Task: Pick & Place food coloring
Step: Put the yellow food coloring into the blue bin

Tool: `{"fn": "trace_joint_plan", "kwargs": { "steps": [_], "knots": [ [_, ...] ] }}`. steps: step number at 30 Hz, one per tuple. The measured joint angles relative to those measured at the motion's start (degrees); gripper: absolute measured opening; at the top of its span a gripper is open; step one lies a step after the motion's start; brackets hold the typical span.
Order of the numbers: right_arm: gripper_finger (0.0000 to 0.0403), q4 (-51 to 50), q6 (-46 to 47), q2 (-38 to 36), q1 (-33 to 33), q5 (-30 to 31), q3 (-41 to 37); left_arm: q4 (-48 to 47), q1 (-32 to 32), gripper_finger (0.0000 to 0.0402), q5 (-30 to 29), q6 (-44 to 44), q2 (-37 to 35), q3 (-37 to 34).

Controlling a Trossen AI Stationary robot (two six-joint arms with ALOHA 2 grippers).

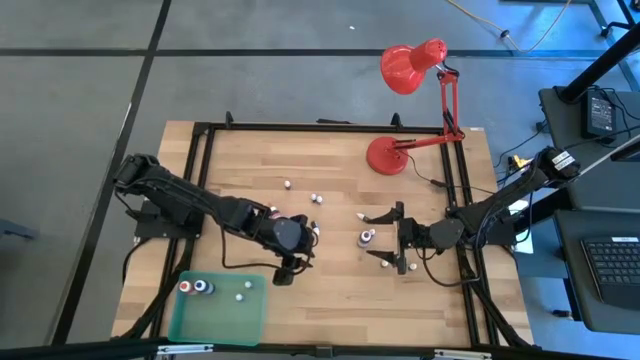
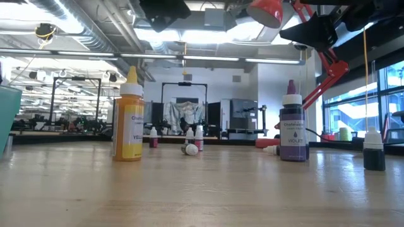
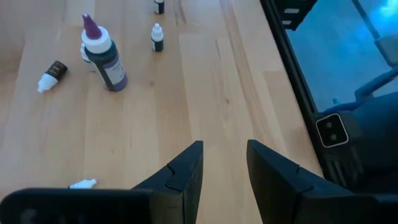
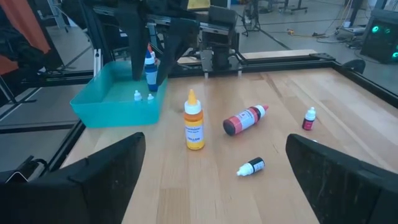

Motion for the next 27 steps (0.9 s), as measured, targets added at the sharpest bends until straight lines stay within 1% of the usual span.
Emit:
{"fn": "trace_joint_plan", "kwargs": {
  "steps": [4, 11, 15, 18, 21, 27],
  "knots": [
    [0.039, 0.0, 0.0, 0.0, 0.0, 0.0, 0.0, -0.2, 0.0, 0.012, 0.8, -0.3, 0.0, 0.0],
    [0.039, -0.3, 0.0, 0.0, 0.0, 0.0, 0.0, -0.3, 0.0, 0.0119, 0.8, -3.4, 0.0, 0.0],
    [0.039, -0.3, 0.0, 0.0, 0.0, 0.0, 0.0, -0.3, 0.0, 0.0129, 0.8, -3.4, 0.0, 0.0],
    [0.039, -0.4, 0.0, 0.0, 0.0, 0.0, 0.0, -0.3, 0.0, 0.0148, 0.8, -3.1, 0.0, 0.0],
    [0.039, -0.5, 0.0, 0.0, 0.0, 0.0, 0.0, -0.8, 0.0, 0.0176, 0.8, -2.9, 0.0, 0.0],
    [0.039, -0.5, 0.0, 0.0, 0.0, 0.0, 0.0, -4.3, 0.0, 0.023, 0.8, -2.8, 0.0, 0.0]
  ]
}}
